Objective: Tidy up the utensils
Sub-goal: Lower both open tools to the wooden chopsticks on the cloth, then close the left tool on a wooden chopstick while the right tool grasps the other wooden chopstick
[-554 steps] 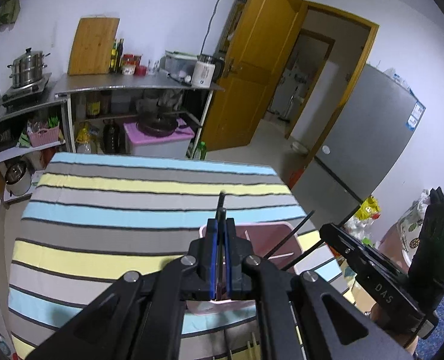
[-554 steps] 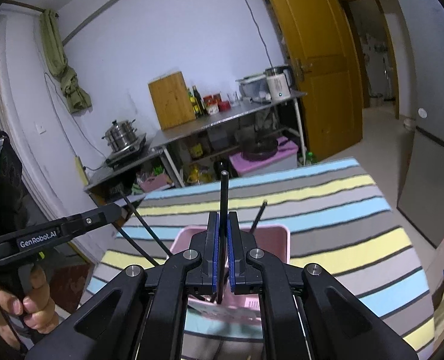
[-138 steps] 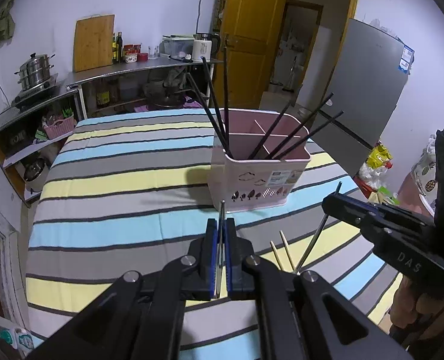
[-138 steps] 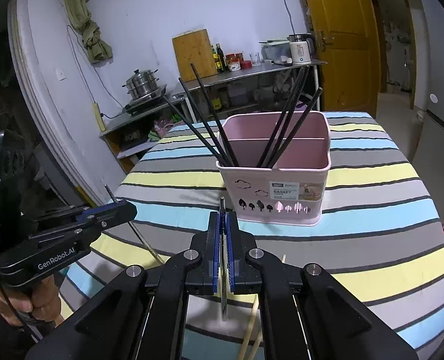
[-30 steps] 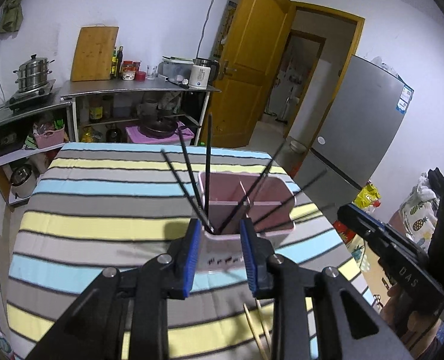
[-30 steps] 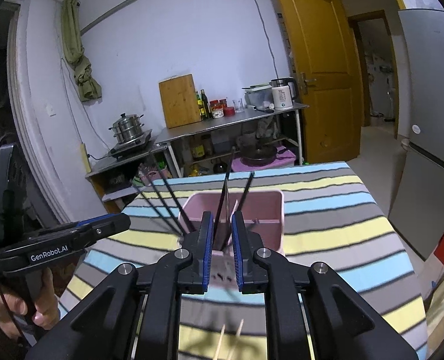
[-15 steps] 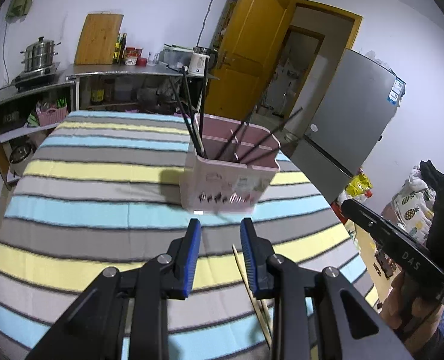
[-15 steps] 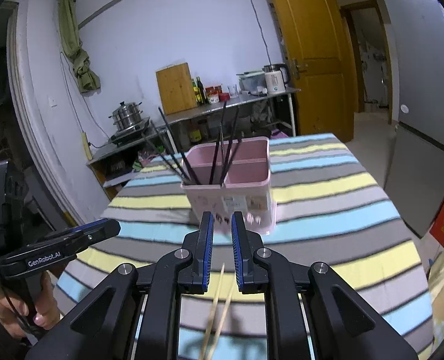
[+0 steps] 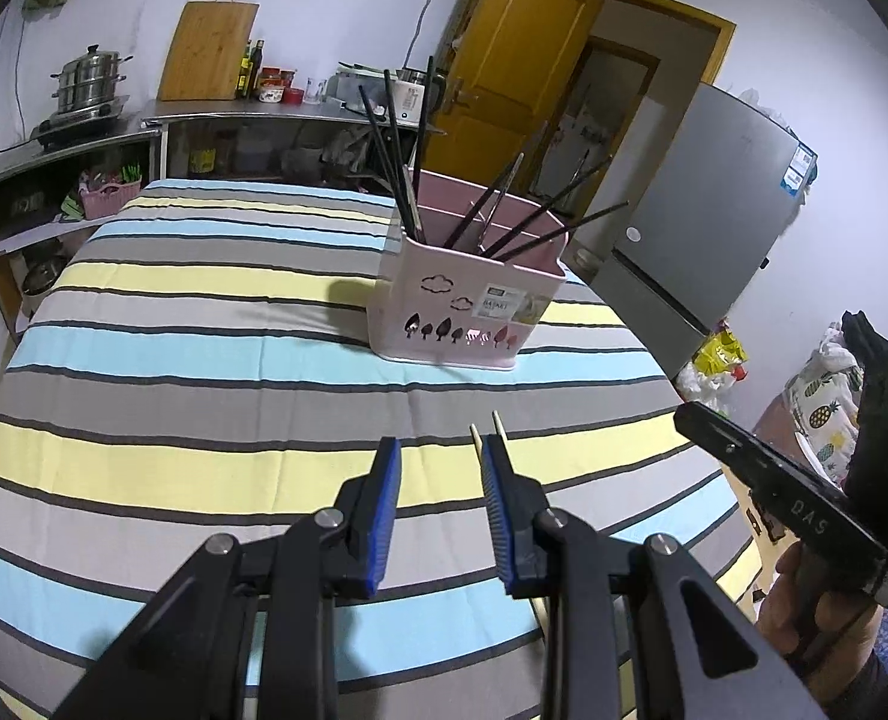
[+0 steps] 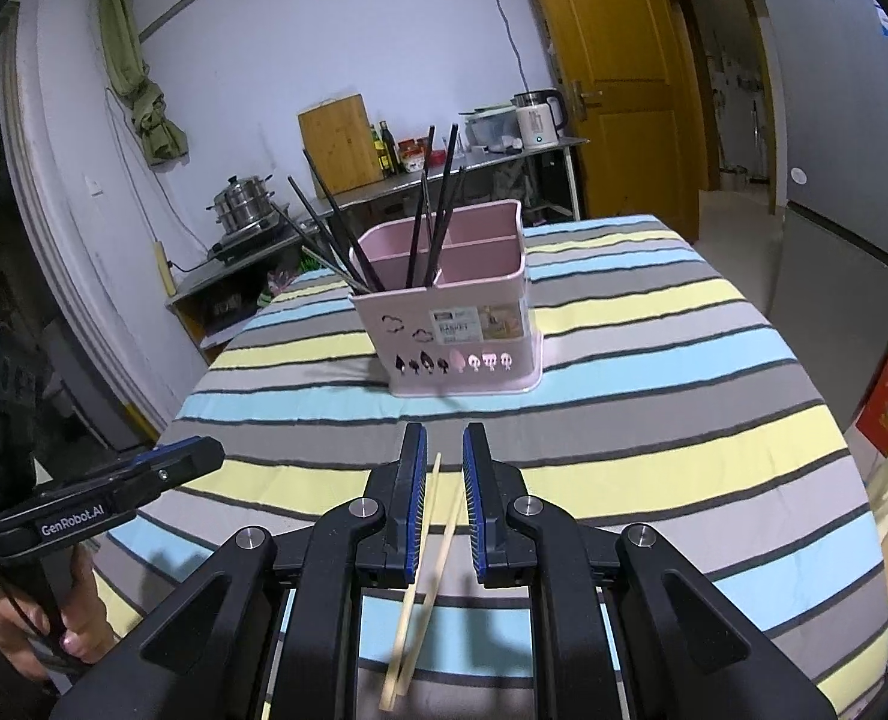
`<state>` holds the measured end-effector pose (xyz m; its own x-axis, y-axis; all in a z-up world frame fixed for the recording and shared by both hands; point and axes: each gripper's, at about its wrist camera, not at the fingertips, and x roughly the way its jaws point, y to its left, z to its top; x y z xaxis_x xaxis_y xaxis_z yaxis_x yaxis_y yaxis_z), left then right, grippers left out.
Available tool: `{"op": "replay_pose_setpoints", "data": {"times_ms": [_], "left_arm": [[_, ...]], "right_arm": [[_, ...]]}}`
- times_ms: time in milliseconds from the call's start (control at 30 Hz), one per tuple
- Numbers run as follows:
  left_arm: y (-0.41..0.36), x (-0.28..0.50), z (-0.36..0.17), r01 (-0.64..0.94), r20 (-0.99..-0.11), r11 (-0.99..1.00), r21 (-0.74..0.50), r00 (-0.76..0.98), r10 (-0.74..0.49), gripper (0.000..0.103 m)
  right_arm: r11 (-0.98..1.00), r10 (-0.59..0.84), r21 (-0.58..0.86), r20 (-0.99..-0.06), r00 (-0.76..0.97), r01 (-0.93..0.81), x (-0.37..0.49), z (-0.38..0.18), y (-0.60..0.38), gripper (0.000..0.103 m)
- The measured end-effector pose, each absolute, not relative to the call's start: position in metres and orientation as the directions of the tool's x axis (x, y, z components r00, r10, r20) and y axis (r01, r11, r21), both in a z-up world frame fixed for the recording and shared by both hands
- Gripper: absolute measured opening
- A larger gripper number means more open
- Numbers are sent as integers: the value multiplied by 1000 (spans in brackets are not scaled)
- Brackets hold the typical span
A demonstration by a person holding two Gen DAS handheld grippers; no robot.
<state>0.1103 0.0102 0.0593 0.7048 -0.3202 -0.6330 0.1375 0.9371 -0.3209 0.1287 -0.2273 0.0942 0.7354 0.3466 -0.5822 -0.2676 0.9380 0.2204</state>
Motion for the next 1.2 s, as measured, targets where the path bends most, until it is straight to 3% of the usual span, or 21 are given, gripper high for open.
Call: {"op": "replay_pose_setpoints", "data": {"times_ms": [800,1200], "left_arm": [[17,134,2,87,-706,928,-362,625,-334,29],[-6,155,-10,117,-724,917,-381,579,-375,29]], "right_arm": [[935,350,247,-759,550,-254,168,-3,-202,13],[946,313,204,-776,547,-252,167,-6,-214,8]]}}
